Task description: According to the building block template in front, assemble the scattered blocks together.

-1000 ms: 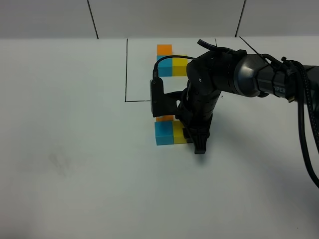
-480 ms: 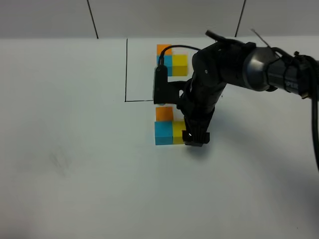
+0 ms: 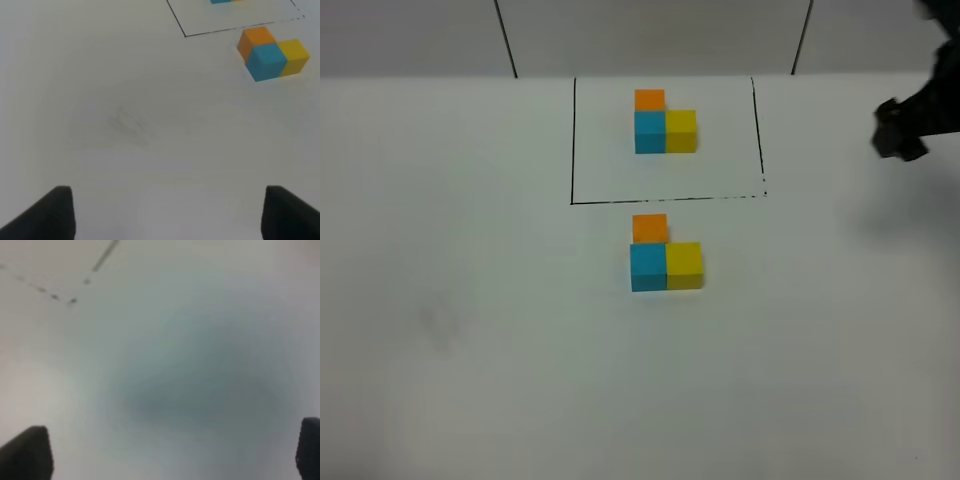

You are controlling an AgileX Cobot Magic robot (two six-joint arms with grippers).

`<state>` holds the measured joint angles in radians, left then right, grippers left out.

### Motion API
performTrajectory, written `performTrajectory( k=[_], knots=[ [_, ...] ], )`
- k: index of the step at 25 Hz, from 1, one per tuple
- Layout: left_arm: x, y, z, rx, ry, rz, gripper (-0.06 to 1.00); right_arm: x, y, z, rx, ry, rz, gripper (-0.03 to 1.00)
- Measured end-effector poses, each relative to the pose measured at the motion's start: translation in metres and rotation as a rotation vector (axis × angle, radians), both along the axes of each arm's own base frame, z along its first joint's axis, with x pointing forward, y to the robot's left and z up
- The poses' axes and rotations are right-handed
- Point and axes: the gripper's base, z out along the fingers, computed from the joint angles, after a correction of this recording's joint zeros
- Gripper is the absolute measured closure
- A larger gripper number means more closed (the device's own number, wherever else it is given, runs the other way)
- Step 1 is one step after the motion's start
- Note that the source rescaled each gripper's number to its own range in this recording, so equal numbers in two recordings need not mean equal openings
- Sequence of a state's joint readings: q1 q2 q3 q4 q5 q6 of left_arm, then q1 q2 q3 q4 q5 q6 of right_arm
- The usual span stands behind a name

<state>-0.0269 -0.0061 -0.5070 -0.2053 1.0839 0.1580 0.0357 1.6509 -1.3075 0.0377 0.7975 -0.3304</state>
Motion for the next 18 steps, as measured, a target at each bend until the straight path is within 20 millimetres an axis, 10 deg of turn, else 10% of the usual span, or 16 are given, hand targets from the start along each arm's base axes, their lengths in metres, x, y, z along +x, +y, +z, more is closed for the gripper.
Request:
performTrajectory(
  k=[8, 18],
  knots=[
    [0.0, 0.0, 0.0, 0.0, 0.0, 0.0, 0.3, -0.126, -0.031, 0.052, 0.067, -0.147, -0.217, -0.03],
    [0.0, 0.0, 0.0, 0.0, 0.0, 0.0, 0.3, -0.267, -0.015, 0.047, 0.188, -0.305, -0.285, -0.03]
  ],
)
